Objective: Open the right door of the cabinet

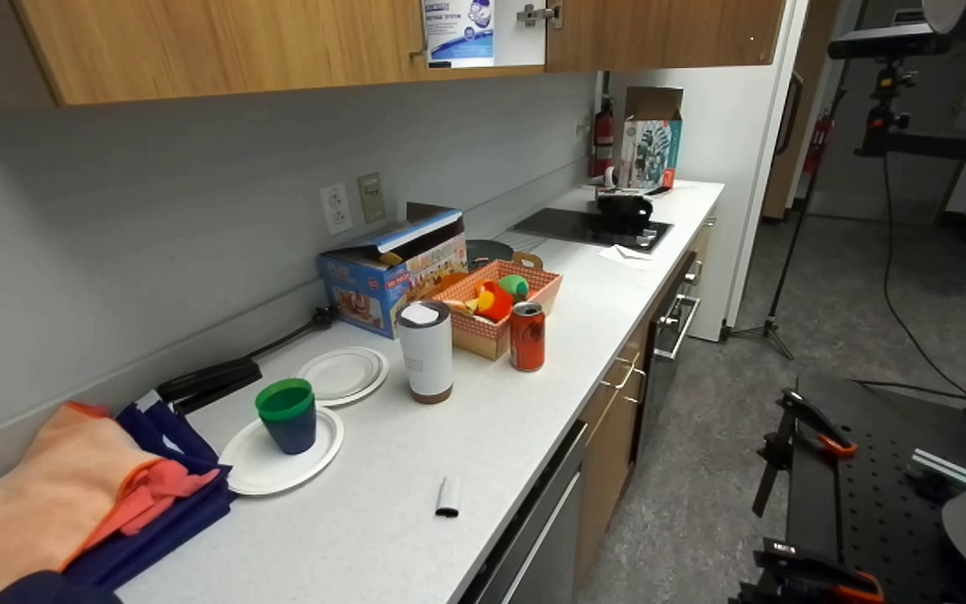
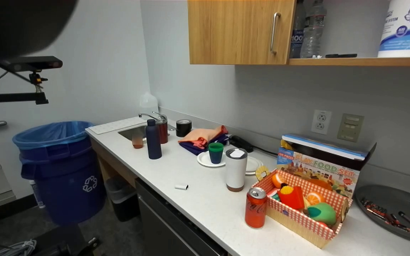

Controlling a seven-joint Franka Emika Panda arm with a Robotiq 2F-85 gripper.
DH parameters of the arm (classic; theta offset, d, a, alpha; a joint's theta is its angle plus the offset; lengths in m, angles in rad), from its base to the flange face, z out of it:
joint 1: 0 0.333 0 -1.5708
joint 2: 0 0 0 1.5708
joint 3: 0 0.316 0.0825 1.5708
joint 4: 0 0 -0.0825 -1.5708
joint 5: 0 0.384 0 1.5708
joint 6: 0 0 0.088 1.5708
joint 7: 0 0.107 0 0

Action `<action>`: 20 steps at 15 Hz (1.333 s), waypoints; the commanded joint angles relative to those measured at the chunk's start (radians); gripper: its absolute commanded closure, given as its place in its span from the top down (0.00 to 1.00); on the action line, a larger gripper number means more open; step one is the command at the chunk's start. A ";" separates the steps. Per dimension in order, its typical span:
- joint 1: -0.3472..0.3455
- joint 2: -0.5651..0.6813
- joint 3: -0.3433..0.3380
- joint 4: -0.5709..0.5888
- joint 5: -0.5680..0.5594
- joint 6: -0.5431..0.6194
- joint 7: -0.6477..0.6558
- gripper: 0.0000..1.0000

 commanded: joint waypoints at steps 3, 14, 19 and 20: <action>0.185 -0.059 -0.038 0.037 0.212 -0.164 -0.142 1.00; 0.616 -0.215 -0.323 0.081 0.229 -0.714 -0.470 1.00; 0.819 -0.298 -0.445 0.096 0.217 -0.812 -0.578 1.00; 0.845 -0.305 -0.459 0.098 0.215 -0.815 -0.586 1.00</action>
